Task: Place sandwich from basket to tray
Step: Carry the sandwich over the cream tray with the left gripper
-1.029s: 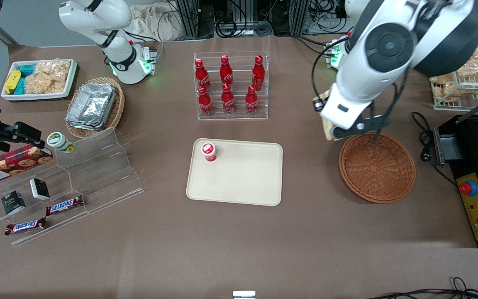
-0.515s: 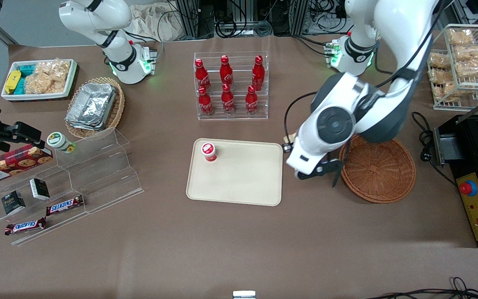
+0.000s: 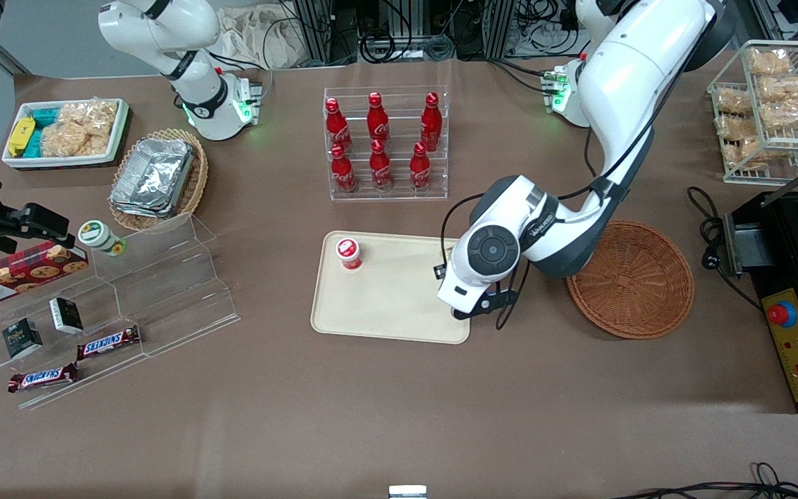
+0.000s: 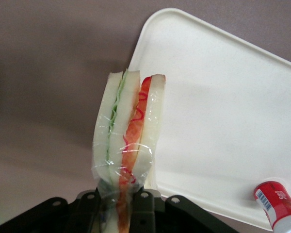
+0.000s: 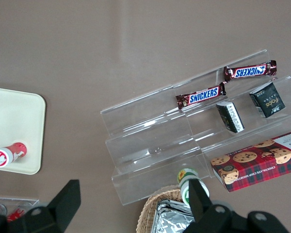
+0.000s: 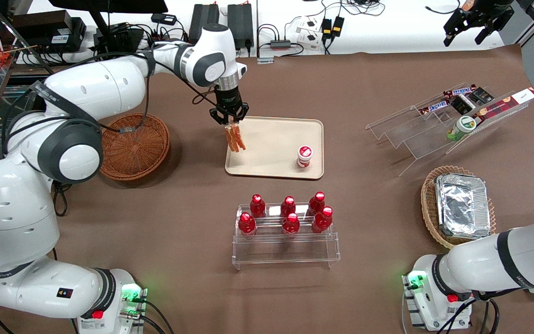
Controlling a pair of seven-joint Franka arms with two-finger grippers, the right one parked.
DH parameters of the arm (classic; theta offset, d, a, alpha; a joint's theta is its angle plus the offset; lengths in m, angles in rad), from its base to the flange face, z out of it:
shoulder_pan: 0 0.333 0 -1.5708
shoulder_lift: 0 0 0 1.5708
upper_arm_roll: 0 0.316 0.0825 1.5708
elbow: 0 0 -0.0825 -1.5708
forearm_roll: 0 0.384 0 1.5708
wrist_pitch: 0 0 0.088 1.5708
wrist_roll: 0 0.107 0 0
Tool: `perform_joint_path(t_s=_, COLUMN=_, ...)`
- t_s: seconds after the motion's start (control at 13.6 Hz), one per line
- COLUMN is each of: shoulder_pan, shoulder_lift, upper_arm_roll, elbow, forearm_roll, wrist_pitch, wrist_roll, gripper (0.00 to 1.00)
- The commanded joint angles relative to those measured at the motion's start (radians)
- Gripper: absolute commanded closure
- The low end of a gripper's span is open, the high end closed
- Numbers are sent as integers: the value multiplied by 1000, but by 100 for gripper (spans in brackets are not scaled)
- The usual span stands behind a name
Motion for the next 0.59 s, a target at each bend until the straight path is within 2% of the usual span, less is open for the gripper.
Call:
perform_joint_path(t_s=0.0, shoulder_pan=-20, shoulder_lift=51, upper_arm_roll=-1, elbow=33, forearm_roll=24, wrist_pitch=49, wrist_roll=-41, gripper=78)
perform_joint_path(t_s=0.22, shoulder_pan=-37, shoulder_lift=101, upper_arm_roll=-3, elbow=36, forearm_roll=99, wrist_pitch=95, wrist_roll=-99, gripper=77)
perform_joint_path(t_s=0.37, shoulder_pan=-52, shoulder_lift=120, upper_arm_roll=-1, elbow=38, forearm_roll=111, wrist_pitch=109, wrist_roll=-101, gripper=76)
perform_joint_path(t_s=0.51, shoulder_pan=-54, shoulder_lift=137, upper_arm_roll=-1, elbow=48, forearm_roll=129, wrist_pitch=117, wrist_roll=-114, gripper=70)
